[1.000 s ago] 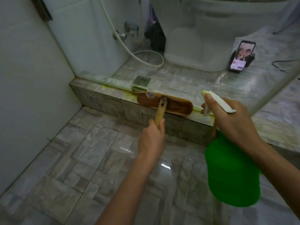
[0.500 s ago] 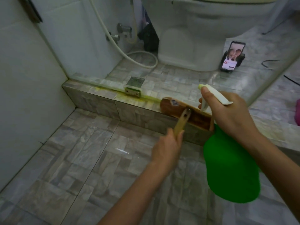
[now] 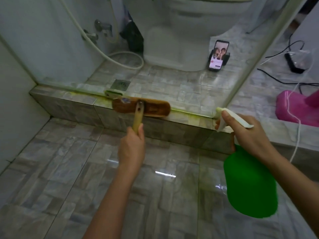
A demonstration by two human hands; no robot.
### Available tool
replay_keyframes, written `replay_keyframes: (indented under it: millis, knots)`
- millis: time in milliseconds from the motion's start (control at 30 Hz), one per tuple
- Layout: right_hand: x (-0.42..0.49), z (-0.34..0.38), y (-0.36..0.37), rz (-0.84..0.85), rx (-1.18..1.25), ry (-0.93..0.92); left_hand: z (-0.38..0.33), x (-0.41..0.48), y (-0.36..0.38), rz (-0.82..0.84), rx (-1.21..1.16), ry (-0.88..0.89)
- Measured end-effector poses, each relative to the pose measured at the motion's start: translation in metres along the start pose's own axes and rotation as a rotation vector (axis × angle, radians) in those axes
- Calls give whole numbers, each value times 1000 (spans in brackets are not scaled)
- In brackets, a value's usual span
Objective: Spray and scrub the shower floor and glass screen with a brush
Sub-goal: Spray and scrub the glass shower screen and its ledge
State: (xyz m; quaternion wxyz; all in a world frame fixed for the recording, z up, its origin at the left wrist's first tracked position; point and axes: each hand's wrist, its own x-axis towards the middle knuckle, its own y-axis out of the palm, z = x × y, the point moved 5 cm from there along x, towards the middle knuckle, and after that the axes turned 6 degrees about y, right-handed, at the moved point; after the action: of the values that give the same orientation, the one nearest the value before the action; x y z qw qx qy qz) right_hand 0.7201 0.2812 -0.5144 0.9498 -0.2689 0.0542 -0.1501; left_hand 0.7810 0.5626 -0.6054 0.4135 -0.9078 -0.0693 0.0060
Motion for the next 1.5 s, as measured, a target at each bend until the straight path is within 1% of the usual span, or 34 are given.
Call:
replay_keyframes:
  millis: [33, 67, 100, 200, 233, 267, 333, 367, 400, 433, 500, 533, 567, 667, 700, 800, 833, 867, 967, 1000, 1133, 1167, 1267, 1300, 1400, 1433, 1500]
  knots:
    - [-1, -2, -4, -4, 16, 10, 6, -2, -2, -21, -24, -67]
    - [0, -2, -6, -9, 31, 14, 2, -5, 0, -10, -31, -89]
    - [1, -1, -7, -9, 41, 15, -8, -11, 6, 30, -27, -57]
    - [4, 1, -7, -14, 34, 6, -46, -31, 36, 223, 0, 166]
    - [5, 1, -6, -13, 29, 5, -48, -31, 37, 242, 4, 180]
    - [6, 0, -4, -12, 19, 3, -46, -26, 35, 222, 6, 149]
    - [7, -1, -3, -16, 2, 4, -36, -21, 24, 118, 13, 47]
    - [8, -2, -3, -17, -1, 7, -36, -23, 24, 92, 10, 5]
    - [9, -2, -4, -10, -4, 8, -41, -28, 29, 106, 1, -6]
    - [9, -1, -4, -5, -10, 7, -52, -37, 39, 156, -2, 26]
    - [11, 1, -5, -3, -21, 7, -75, -55, 59, 308, -14, 165]
    - [12, 2, -6, -13, -25, 7, -79, -58, 63, 339, -22, 203]
    - [12, 2, -8, -25, -31, 10, -78, -56, 64, 327, -24, 198]
    - [11, -3, -10, -32, -40, 20, -65, -45, 56, 190, -45, 37]
    - [11, -5, -11, -36, -35, 27, -67, -46, 57, 185, -60, 22]
    - [8, -11, -14, -39, -10, 49, -83, -59, 73, 309, -74, 157]
    - [7, -12, -14, -39, -3, 50, -82, -60, 72, 329, -64, 177]
    - [7, -13, -15, -39, -2, 47, -78, -56, 69, 311, -54, 166]
    - [5, -14, -16, -40, -26, 38, -64, -45, 56, 172, -32, 38]
    - [5, -15, -16, -40, -32, 36, -67, -46, 57, 161, -41, 31]
    - [3, -14, -11, -24, -19, 55, -79, -57, 71, 325, -80, 177]
    - [4, -13, -10, -22, -21, 59, -76, -54, 70, 319, -79, 166]
    - [6, -11, -7, -23, -35, 54, -68, -49, 66, 220, -64, 54]
    - [7, -11, -6, -25, -26, 51, -74, -51, 68, 233, -74, 53]
    - [8, -7, -1, -26, -16, 51, -88, -65, 80, 354, -99, 214]
    - [9, -5, 0, -32, -14, 54, -85, -64, 78, 362, -99, 231]
    - [10, -2, 2, -32, -20, 55, -67, -50, 66, 271, -83, 155]
